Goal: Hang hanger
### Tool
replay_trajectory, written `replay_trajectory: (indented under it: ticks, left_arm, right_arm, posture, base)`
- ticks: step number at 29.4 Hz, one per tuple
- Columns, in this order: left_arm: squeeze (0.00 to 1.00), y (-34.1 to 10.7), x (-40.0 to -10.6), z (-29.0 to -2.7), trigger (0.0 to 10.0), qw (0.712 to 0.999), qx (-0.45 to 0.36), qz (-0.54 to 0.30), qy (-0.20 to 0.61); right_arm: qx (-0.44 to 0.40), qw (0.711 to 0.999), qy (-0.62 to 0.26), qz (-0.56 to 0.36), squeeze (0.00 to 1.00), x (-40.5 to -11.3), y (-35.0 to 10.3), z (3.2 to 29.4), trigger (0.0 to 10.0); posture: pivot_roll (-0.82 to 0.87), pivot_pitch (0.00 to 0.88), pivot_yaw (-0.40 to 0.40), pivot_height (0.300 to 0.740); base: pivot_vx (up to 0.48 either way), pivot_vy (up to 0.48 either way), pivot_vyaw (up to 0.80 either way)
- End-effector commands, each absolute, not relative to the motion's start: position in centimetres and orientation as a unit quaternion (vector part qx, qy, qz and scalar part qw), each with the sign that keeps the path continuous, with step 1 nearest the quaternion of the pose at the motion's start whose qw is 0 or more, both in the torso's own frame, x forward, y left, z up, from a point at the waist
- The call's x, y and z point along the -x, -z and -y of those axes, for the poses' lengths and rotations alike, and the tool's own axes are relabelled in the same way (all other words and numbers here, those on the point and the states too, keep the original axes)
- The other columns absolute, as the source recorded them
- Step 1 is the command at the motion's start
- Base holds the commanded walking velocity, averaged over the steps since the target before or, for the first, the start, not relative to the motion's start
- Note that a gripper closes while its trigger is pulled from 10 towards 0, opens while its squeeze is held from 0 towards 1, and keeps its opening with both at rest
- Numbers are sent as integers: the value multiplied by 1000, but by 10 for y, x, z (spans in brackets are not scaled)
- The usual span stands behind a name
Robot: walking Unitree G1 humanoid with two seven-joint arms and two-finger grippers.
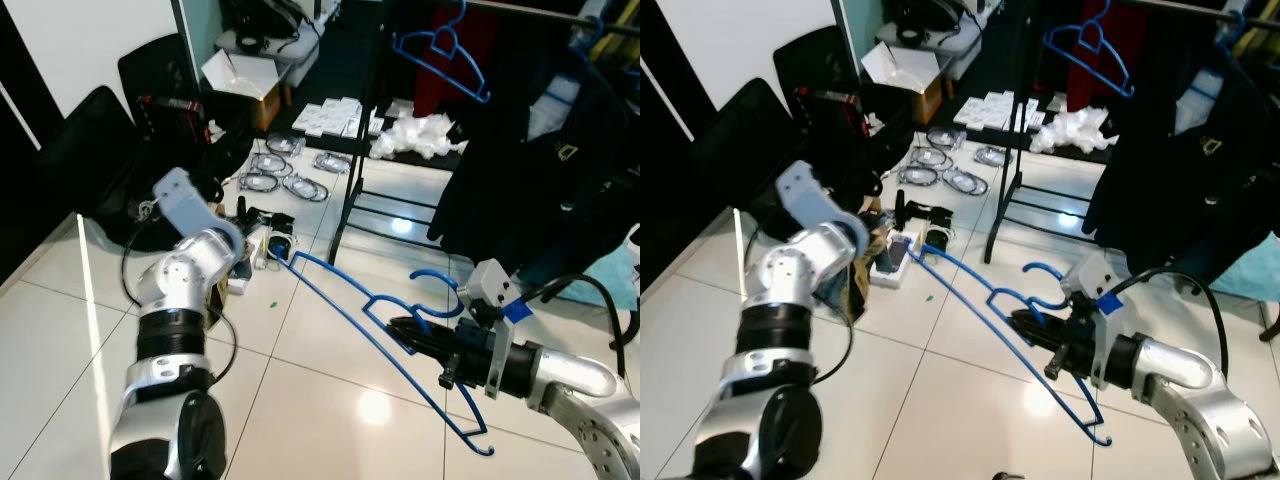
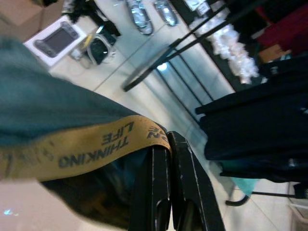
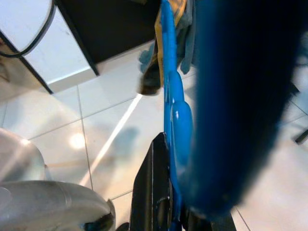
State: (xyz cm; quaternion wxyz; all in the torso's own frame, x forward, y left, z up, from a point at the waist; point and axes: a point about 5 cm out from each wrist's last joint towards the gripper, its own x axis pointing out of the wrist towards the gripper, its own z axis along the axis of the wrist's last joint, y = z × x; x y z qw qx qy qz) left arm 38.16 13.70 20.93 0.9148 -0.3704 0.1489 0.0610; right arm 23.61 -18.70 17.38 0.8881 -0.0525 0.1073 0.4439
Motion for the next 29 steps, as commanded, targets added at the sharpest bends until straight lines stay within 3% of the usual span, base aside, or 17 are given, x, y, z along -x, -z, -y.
replay_trajectory:
  ticks: [1, 5, 10, 29]
  left_arm:
    - [0, -214, -381, -136, 10000, 912, 378, -148, -62]
    - [0, -242, -381, -112, 10000, 902, 416, -111, -34]
    - [0, -253, -381, -110, 10000, 902, 420, -90, -38]
    - [0, -271, -361, -70, 10000, 875, 472, -111, 17]
  right_arm:
    - [48, 882, -455, -109, 0, -233, -175, 184, 10000]
    - [52, 863, -490, -112, 0, -230, -181, 173, 10000]
    - [53, 858, -499, -111, 0, -229, -184, 169, 10000]
    - [83, 908, -407, -63, 0, -266, -200, 173, 10000]
  posture:
    - [-55, 146, 42, 740]
    - [-52, 143, 37, 740]
    - [-54, 138, 37, 740]
    - [-50, 137, 19, 740]
  base:
    - [0, 0, 0]
    - [0, 0, 0]
    - [0, 0, 0]
    - [0, 0, 0]
